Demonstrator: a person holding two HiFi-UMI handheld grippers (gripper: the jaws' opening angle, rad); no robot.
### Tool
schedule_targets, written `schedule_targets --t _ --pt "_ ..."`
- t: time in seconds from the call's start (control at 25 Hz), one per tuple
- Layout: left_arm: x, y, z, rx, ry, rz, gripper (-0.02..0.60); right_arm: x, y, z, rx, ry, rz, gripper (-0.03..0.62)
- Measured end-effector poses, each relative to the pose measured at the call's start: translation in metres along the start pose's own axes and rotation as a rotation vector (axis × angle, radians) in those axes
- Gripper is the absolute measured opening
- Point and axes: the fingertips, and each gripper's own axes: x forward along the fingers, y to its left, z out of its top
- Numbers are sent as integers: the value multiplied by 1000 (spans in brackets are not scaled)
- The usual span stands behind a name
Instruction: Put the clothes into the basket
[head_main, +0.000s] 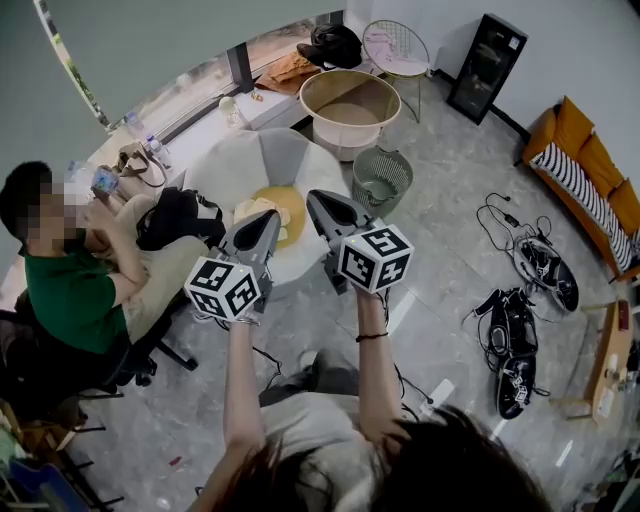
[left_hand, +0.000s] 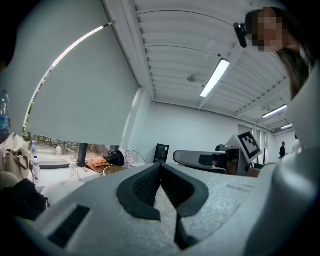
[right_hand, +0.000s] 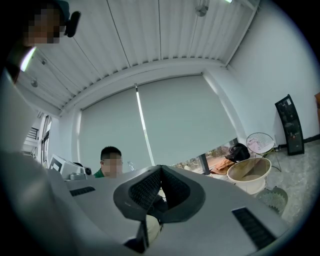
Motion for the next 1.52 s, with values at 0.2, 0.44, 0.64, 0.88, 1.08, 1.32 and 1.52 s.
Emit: schedule_targets --t 0.2,0.44,0.64,0.88,1.08,1.32,1.52 --pt "13 13 -4 -9 11 5 11 13 -15 -9 6 27 -4 9" --pt "47 30 -8 -24 19 28 11 36 -48 -6 -1 57 19 9" --pt "90 44 3 -30 8 56 11 63 -85 16 -9 78 64 9" --pt "129 62 6 -46 -1 109 11 93 -120 28 -13 115 130 9" --pt "146 80 10 -56 -18 175 11 114 -134 27 -21 154 197 9" --pt "153 94 4 -75 -32 248 11 128 -145 13 -35 206 254 9" --pt "151 107 -3 -84 -19 284 11 144 -150 7 -18 216 271 9"
